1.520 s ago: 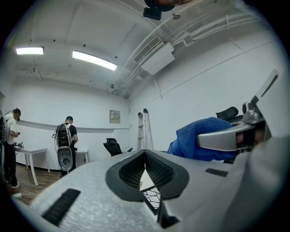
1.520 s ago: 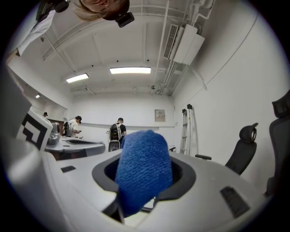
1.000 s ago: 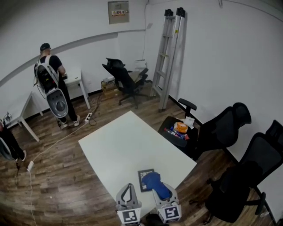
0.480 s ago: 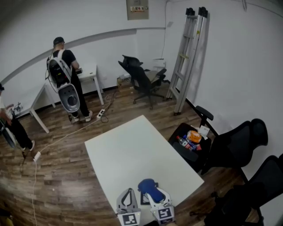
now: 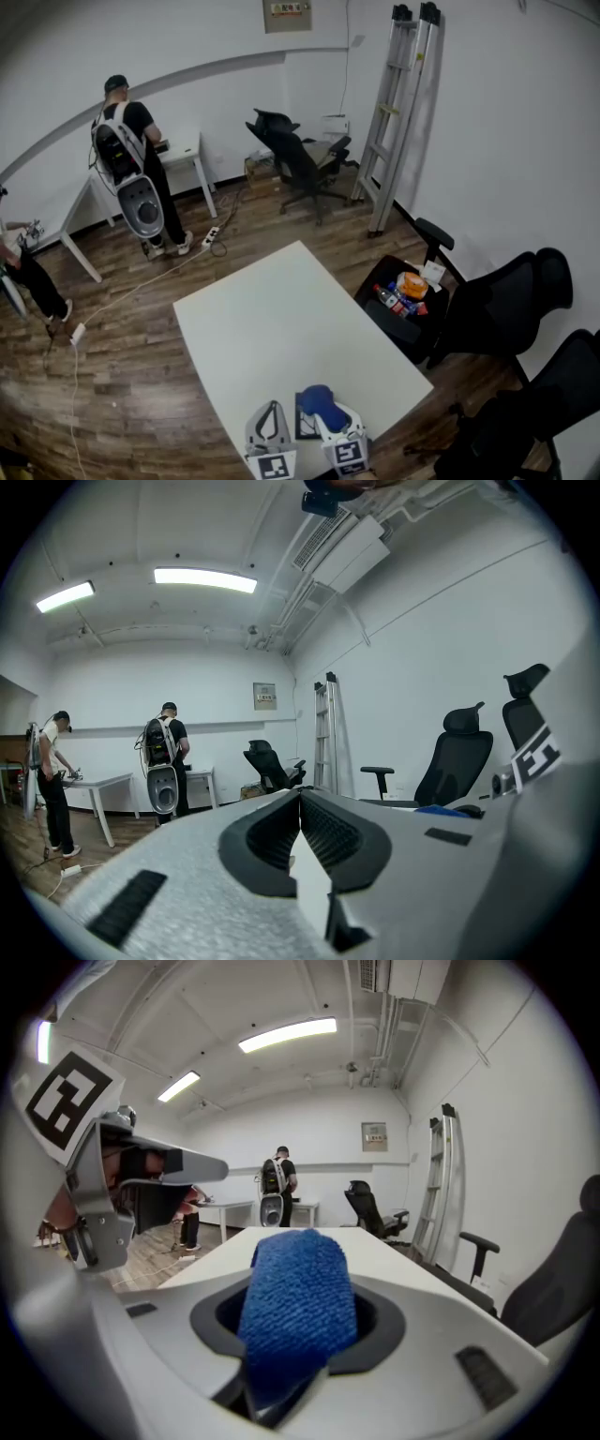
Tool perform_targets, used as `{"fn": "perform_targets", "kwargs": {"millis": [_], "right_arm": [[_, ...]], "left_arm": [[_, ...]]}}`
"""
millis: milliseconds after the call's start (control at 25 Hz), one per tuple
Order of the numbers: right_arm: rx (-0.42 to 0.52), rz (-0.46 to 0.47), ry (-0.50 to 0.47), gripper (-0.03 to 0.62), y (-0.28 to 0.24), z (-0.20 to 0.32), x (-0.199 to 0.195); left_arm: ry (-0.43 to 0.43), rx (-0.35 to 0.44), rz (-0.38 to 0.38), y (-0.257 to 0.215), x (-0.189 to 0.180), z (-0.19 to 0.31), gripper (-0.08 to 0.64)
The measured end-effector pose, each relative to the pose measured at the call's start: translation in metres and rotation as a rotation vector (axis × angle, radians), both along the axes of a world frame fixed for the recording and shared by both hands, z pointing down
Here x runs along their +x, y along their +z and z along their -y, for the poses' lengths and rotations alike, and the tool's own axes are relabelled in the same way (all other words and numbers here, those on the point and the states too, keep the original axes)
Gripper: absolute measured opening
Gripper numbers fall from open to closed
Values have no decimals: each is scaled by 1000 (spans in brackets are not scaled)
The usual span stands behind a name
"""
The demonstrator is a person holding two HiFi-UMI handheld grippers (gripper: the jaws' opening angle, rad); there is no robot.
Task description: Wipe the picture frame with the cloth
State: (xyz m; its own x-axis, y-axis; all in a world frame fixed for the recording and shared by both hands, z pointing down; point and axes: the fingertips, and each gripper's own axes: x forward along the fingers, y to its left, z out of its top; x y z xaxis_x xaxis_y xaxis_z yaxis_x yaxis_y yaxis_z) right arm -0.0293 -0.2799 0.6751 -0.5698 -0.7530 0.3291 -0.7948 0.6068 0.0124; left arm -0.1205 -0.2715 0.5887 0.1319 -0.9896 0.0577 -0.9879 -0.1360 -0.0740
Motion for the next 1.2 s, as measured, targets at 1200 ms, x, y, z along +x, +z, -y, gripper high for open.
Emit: {"fn": "perform_targets", "kwargs": {"millis": [1200], "right_arm": [[18, -74, 15, 164, 10, -43, -3]], "left_arm": [[8, -39, 53, 11, -40, 15, 3]]}}
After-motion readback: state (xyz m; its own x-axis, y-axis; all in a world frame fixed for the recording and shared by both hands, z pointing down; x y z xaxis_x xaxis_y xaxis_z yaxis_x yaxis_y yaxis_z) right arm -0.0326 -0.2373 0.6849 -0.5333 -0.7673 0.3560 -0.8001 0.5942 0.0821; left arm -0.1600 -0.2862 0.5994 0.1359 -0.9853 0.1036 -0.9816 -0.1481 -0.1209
